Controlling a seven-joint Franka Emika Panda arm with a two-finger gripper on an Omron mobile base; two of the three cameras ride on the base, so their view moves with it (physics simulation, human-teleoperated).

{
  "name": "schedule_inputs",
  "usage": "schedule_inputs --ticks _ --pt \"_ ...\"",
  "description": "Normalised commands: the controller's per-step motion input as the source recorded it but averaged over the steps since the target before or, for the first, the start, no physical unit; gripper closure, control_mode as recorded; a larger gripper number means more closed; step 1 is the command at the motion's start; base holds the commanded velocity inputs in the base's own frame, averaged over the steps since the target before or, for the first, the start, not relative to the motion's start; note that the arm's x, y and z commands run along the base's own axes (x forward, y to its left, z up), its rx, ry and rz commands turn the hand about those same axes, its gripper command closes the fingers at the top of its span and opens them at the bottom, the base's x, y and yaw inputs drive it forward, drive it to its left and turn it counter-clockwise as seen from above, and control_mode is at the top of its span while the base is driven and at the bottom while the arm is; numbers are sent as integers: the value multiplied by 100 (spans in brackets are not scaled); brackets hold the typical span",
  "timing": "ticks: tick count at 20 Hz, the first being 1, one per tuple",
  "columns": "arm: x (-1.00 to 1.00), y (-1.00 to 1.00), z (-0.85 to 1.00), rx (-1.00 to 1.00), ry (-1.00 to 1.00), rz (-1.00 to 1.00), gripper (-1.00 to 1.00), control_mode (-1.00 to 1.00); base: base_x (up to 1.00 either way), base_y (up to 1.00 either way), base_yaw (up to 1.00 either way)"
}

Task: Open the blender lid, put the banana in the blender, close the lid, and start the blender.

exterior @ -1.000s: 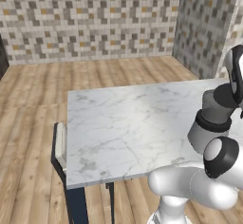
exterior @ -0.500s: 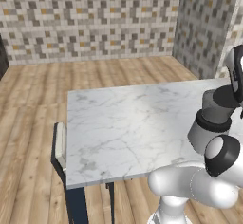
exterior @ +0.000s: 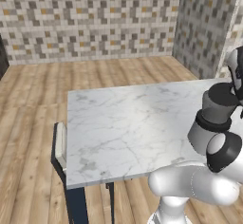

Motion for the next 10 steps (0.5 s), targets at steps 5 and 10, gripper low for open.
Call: schedule_inputs --ticks 5,10 --pt "0 0 -20 7 -12 0 100 -100 0 0 0" --pt "0 7 0 1 -1 0 100 -100 0 0 0"
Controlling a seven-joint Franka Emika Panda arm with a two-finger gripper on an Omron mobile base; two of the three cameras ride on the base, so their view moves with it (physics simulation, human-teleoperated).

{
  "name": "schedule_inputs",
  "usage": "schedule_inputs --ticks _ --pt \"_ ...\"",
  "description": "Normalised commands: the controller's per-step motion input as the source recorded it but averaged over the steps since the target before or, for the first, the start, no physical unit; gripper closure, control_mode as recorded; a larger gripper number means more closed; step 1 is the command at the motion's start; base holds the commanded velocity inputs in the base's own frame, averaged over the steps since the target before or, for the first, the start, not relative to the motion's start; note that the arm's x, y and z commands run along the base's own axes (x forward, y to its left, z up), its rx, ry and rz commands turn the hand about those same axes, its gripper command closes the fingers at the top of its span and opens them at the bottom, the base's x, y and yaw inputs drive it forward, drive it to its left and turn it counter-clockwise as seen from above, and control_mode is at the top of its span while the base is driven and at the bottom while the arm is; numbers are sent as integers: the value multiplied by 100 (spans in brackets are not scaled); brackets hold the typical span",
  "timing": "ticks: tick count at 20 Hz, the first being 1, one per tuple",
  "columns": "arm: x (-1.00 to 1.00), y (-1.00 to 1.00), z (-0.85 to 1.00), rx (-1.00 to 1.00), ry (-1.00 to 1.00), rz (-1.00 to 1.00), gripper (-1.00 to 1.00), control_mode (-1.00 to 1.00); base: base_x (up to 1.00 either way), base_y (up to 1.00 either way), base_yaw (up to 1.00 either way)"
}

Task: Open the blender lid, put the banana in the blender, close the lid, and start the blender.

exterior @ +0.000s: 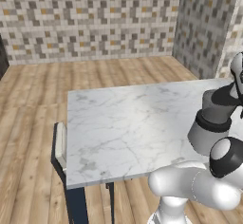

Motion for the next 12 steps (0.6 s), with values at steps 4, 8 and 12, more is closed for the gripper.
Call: schedule_inputs --ticks 4,8,12 --pt "1 4 1 0 0 0 100 -100 0 0 0" --pt "0 1 1 0 0 0 100 -100 0 0 0" --pt "0 0 0 6 0 0 100 -100 0 0 0"
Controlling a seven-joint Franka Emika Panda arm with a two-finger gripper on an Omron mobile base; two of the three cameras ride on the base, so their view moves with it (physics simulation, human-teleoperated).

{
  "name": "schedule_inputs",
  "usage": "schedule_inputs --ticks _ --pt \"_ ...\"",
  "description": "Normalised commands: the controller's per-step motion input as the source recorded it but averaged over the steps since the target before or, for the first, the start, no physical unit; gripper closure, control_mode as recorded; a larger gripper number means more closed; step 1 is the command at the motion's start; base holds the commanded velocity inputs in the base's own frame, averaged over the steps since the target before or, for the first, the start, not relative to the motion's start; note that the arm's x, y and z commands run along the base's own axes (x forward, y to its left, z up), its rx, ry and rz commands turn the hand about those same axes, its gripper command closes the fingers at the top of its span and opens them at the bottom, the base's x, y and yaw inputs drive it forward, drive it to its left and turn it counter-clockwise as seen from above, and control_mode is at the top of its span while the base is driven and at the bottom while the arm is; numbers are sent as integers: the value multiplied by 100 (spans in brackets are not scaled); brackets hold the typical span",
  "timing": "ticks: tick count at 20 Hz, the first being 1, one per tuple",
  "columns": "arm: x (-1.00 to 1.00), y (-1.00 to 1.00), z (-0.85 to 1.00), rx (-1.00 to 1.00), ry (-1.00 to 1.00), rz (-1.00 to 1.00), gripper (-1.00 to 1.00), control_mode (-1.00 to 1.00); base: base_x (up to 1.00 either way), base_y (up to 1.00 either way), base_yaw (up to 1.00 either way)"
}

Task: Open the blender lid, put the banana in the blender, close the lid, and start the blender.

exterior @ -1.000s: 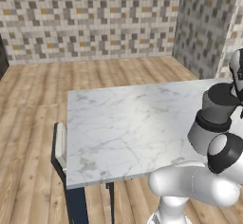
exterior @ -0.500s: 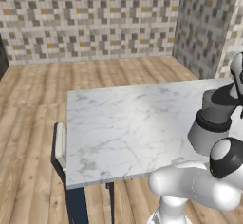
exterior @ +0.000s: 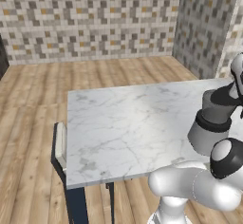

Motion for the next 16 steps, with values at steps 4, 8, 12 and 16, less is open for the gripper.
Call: schedule_inputs --ticks 4,8,12,16 --pt "0 -1 8 6 0 0 100 -100 0 0 0" --pt "0 -7 44 4 0 0 100 -100 0 0 0" --pt "0 -13 35 4 0 0 100 -100 0 0 0" --pt "-4 -14 15 8 0 0 100 -100 0 0 0"
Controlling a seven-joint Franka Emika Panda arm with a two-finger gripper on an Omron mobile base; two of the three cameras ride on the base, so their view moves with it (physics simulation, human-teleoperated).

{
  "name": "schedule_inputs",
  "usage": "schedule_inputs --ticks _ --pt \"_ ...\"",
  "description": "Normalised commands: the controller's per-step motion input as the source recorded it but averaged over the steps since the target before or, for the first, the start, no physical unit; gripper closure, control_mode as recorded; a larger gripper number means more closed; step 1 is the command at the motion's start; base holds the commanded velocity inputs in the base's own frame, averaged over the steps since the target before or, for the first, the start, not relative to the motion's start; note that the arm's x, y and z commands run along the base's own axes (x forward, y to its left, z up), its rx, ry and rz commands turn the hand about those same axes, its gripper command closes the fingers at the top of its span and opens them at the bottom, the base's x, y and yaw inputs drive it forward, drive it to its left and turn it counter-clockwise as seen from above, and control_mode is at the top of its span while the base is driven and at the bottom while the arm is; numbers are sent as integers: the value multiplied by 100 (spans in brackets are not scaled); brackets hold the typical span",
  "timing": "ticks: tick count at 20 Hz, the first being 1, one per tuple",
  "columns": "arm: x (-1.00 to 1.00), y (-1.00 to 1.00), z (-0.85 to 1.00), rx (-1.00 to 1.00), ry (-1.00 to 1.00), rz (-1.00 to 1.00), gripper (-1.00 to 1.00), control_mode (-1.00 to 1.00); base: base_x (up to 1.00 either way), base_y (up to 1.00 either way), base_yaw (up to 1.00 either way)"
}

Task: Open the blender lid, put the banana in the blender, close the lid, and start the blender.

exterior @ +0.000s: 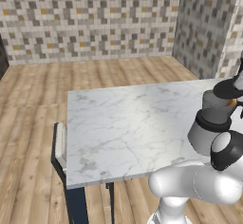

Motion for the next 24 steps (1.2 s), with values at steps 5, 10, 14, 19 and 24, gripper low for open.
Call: schedule_inputs --ticks 5,10,14,19,24 --pt "-13 0 0 10 0 0 100 -100 0 0 0" --pt "-12 6 0 10 -4 0 100 -100 0 0 0" --pt "-6 17 0 4 -7 0 100 -100 0 0 0" --pt "0 11 0 3 -4 0 100 -100 0 0 0" --pt "0 15 -6 1 -1 0 100 -100 0 0 0"
